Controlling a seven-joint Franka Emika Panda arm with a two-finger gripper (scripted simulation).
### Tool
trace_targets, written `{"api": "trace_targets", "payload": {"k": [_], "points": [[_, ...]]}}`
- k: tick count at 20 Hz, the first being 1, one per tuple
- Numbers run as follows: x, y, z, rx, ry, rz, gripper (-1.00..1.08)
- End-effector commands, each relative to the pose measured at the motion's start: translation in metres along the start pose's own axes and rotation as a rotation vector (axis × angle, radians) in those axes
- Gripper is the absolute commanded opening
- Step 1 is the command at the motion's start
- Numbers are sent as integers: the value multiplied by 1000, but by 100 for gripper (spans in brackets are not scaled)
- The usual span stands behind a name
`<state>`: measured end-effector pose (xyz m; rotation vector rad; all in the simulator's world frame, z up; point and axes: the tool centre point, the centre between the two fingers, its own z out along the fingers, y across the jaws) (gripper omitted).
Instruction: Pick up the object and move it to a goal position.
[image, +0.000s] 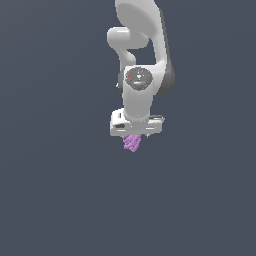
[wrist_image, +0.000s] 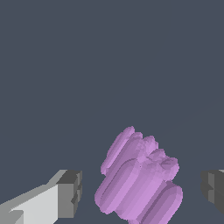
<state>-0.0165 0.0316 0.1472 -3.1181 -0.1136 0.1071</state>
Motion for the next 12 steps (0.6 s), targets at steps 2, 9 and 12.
{"api": "trace_targets", "payload": {"k": [2, 9, 12], "points": [[0, 1, 0, 0, -1, 2, 100], [-9, 29, 8, 9, -25, 86, 100], [-9, 29, 8, 9, -25, 87, 100]]}}
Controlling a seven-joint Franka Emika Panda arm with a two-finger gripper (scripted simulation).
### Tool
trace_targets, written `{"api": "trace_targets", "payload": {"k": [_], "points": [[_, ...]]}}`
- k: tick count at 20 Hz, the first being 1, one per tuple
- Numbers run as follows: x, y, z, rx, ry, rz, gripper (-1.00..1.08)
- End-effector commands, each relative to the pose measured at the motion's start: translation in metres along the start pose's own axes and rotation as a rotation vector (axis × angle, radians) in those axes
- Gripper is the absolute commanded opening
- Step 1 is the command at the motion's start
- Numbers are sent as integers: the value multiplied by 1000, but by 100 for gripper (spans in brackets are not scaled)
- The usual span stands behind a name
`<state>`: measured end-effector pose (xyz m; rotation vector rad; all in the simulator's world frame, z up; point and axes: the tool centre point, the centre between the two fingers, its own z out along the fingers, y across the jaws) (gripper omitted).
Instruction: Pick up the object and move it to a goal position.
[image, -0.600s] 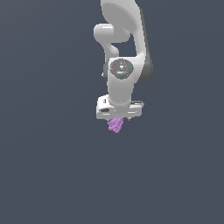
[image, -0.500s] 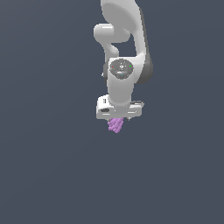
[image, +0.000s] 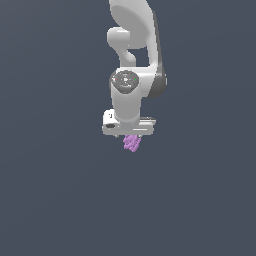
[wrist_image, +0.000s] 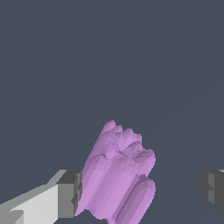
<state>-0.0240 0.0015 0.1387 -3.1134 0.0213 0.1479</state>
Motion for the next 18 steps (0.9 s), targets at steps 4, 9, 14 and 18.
{"api": "trace_targets", "payload": {"k": [4, 9, 14, 18], "points": [[0, -1, 0, 0, 0, -2, 100], [-1, -2, 0, -1, 5, 24, 100], [-5, -4, -1, -5, 16, 78, 100], [-9, -7, -1, -7, 29, 143, 100]]}}
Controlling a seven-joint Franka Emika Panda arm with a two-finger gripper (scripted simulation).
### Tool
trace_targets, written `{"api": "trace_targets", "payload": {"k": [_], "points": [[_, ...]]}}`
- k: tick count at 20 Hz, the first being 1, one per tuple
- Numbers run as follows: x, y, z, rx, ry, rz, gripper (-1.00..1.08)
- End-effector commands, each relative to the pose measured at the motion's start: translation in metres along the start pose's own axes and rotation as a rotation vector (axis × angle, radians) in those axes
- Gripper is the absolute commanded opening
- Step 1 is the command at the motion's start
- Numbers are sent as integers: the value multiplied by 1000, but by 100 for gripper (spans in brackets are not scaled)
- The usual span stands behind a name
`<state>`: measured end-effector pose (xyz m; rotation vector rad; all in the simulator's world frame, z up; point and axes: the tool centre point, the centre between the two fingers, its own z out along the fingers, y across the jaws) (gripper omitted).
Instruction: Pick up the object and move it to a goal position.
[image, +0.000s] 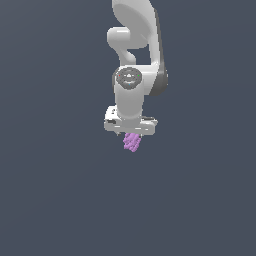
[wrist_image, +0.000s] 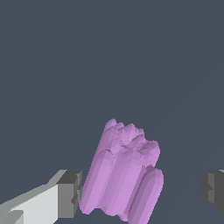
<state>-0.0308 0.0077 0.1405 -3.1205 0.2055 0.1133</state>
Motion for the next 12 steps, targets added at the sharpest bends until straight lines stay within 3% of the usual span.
{"api": "trace_targets", "payload": {"k": [1, 12], "points": [[-3, -2, 0, -1, 9, 44, 100], [-18, -10, -3, 0, 55, 266, 100]]}}
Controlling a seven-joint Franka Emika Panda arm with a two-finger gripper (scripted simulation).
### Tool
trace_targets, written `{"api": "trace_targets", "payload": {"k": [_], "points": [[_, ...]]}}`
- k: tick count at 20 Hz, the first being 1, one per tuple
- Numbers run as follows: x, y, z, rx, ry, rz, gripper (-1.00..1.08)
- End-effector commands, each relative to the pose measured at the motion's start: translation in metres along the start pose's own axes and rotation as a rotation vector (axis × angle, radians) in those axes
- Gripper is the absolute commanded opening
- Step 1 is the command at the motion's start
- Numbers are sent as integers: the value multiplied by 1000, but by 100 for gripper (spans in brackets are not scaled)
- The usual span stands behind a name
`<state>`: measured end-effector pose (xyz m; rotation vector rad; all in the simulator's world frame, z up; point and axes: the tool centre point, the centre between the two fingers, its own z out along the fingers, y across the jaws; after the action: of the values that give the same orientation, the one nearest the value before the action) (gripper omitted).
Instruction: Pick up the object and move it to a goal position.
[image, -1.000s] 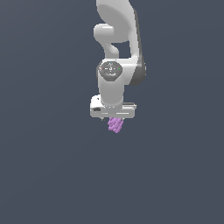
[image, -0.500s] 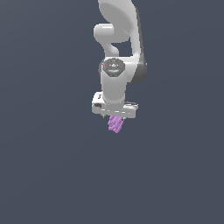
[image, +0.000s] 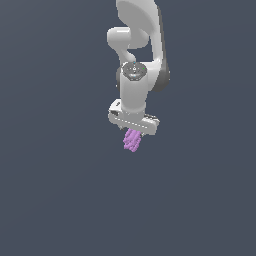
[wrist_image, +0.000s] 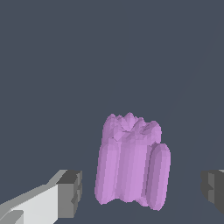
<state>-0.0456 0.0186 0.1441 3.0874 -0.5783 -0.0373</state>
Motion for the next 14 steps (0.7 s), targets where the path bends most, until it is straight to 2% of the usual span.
{"api": "trace_targets", "payload": {"k": [1, 8, 14], "points": [[-3, -1, -1, 2, 8, 41, 100], [-8, -2, -1, 5, 21, 106, 100], [-9, -2, -1, 6, 22, 112, 100]]}}
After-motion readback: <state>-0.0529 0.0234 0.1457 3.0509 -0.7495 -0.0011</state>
